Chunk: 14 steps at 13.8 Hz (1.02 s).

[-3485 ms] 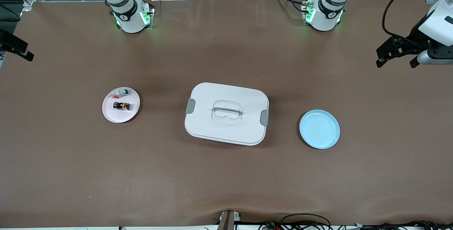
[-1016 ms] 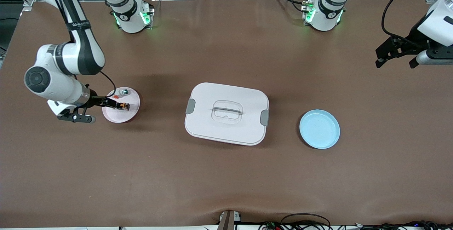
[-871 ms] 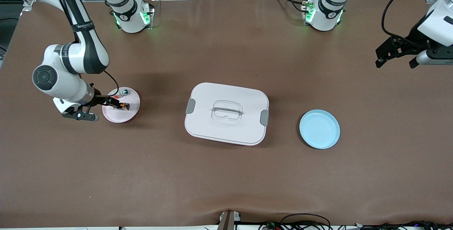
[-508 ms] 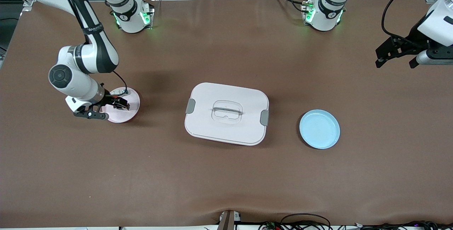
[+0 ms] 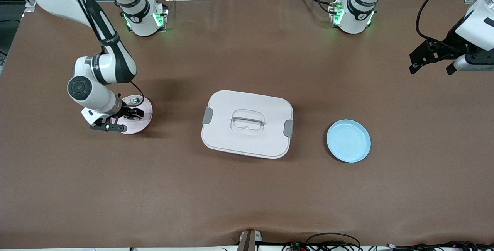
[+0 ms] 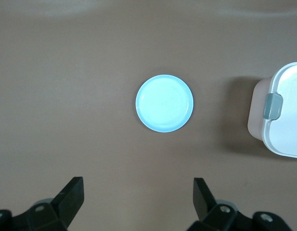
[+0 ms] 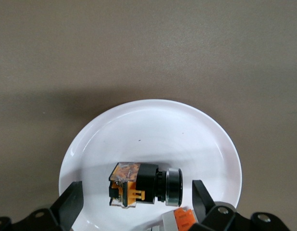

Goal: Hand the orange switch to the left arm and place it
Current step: 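Close the right gripper on the orange switch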

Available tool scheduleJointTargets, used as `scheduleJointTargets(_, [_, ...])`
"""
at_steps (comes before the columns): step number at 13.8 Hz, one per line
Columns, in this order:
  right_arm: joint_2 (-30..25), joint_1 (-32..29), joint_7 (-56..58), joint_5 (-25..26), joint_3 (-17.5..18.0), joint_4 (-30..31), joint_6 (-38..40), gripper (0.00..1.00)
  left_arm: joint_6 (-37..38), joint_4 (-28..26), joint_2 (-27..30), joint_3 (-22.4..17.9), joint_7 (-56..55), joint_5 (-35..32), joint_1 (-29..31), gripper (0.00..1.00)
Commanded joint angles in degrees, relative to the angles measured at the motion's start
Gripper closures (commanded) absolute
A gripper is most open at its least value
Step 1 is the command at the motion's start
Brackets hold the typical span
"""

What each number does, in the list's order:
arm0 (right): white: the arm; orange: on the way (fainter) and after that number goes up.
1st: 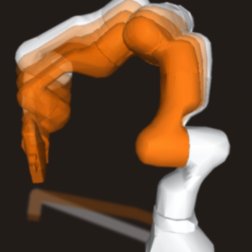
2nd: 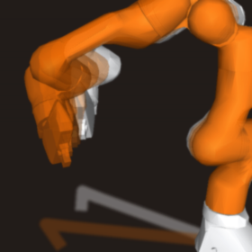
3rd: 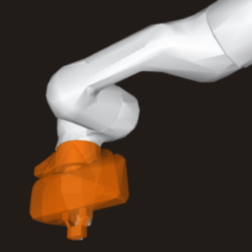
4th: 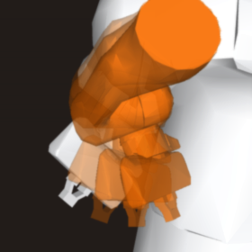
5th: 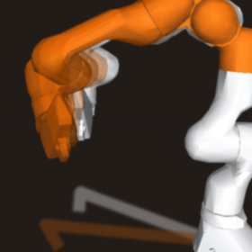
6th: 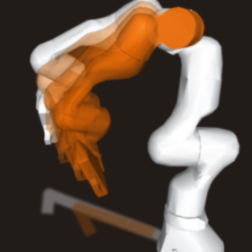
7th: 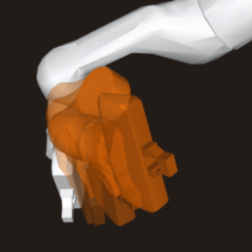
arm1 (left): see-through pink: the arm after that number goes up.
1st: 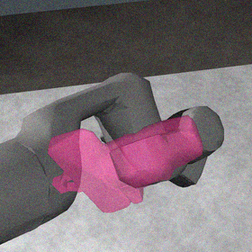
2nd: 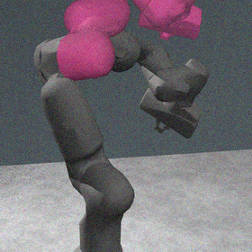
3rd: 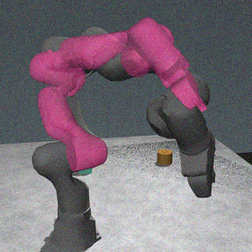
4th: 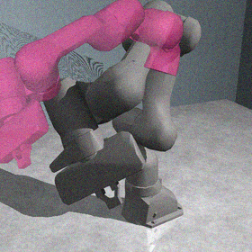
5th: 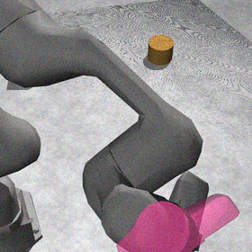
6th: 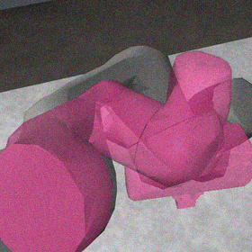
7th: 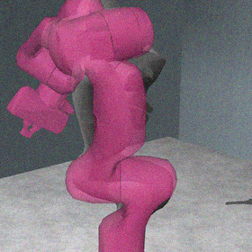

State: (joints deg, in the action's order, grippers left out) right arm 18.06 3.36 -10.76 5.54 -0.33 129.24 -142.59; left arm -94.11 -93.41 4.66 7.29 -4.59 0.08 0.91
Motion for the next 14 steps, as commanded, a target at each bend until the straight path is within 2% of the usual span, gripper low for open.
scheduleJointTargets(1, [0.3, 0.0, -1.1, 1.6, -0.2, 1.3, -1.6, 0.0, 0.3, 1.3, -0.5, 0.4, 0.0, -0.1, 0.2, 0.0])
scheduleJointTargets(7, [2.0, -0.1, -1.1, 1.6, -0.3, 2.8, -4.7, 0.0, 0.3, 1.7, -0.6, 0.4, 0.1, -0.1, 0.2, 0.0])
scheduleJointTargets(13, [2.5, -0.9, -1.0, 1.7, -0.5, 2.8, -4.6, 0.0, 0.3, 1.7, -0.7, 0.4, 0.2, -0.1, 0.2, 0.0])
scheduleJointTargets(14, [2.5, -0.9, -1.0, 1.8, -0.5, 2.8, -4.6, 0.14, 0.3, 1.7, -0.7, 0.4, 0.2, -0.1, 0.2, 0.0])
